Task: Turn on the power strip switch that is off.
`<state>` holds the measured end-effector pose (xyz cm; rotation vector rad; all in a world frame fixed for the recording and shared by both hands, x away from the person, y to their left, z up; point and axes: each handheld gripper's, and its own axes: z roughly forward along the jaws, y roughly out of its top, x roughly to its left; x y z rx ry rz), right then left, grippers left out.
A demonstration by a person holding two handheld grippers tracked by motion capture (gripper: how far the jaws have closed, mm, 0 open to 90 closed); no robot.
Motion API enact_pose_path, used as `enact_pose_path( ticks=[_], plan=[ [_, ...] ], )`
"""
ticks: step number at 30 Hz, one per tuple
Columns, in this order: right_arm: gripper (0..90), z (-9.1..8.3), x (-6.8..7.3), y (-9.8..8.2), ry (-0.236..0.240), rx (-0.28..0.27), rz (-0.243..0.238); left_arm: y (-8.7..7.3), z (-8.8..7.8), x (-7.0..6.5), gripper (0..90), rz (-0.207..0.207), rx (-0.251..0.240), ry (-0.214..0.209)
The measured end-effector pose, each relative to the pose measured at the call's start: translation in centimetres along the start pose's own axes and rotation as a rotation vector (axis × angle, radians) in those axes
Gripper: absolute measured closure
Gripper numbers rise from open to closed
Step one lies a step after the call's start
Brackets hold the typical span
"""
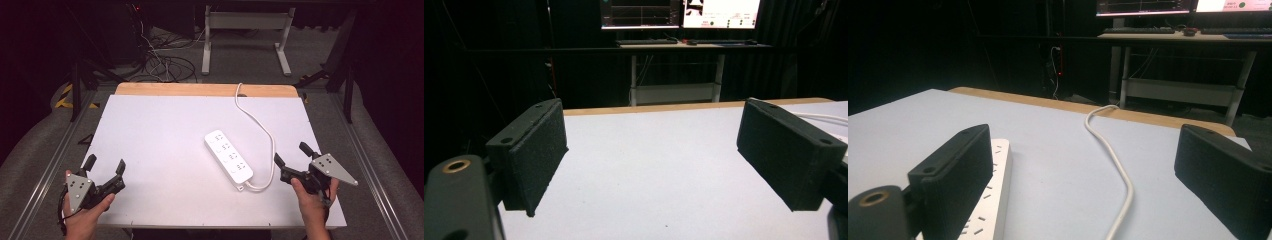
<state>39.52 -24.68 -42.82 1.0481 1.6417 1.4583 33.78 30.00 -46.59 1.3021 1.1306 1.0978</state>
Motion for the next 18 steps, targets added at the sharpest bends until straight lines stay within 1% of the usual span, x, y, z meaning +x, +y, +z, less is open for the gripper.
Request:
enact_pose_path(
  ticks=[11,18],
  plan=[
    [9.9,0.58,0.41,0.0,0.014,0.011,-0.009,-0.01,-0.44,0.33,13.2,0.002,-0.001,0.012],
    [10.5,0.9,0.57,0.06,0.023,0.015,-0.008,-0.02,-0.75,0.52,13.2,-0.007,-0.003,0.023]
  ],
)
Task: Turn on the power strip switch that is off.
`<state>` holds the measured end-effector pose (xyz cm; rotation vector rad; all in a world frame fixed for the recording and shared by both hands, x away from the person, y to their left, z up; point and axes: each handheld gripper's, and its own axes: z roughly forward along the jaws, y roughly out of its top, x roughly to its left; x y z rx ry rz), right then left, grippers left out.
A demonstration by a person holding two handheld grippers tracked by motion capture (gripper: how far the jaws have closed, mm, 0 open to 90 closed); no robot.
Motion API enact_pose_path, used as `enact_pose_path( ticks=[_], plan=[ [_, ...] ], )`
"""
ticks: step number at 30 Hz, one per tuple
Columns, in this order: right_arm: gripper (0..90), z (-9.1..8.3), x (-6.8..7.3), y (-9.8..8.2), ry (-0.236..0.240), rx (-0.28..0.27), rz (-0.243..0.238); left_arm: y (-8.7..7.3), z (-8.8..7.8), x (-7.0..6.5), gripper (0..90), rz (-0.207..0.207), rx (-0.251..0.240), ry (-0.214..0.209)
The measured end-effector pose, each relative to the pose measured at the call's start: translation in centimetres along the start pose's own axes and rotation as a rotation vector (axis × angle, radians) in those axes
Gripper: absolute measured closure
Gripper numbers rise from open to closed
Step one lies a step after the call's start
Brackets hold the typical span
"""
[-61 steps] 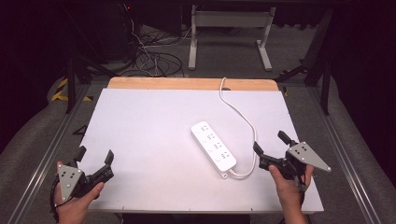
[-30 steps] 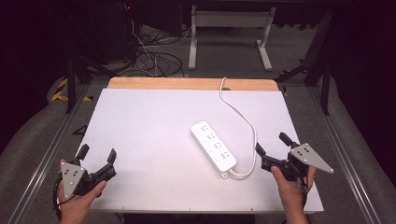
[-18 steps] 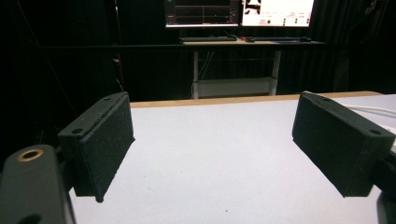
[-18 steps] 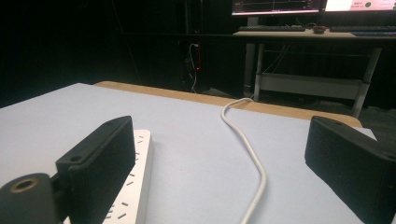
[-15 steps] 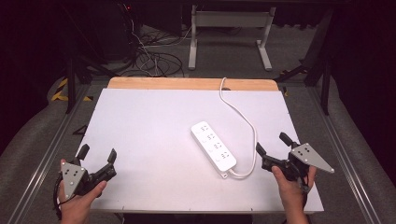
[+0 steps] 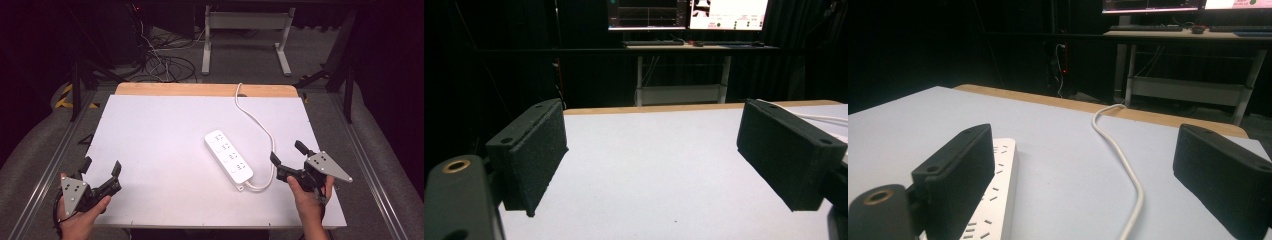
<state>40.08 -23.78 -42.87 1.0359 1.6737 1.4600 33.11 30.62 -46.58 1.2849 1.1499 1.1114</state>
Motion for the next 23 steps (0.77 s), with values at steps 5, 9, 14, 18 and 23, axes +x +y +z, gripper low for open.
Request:
enact_pose_path(
  ticks=[5,9,14,18,23],
  plan=[
    [10.7,0.03,0.03,-0.01,0.001,-0.002,0.0,-0.01,0.03,-0.14,13.2,0.004,0.0,-0.006],
    [11.1,0.02,-0.05,-0.03,-0.006,0.002,0.003,-0.01,0.05,-0.03,13.2,0.003,0.0,-0.005],
    [11.2,0.04,-0.04,-0.04,-0.007,0.005,0.002,0.0,0.07,-0.09,13.2,0.007,0.001,-0.006],
    [11.4,-0.01,-0.14,-0.04,-0.01,0.003,-0.001,-0.02,0.15,-0.08,13.2,0.008,0.003,-0.005],
    [11.4,-0.08,-0.26,-0.06,-0.013,0.002,0.005,-0.04,0.21,-0.11,13.2,0.007,0.003,-0.005]
  ],
)
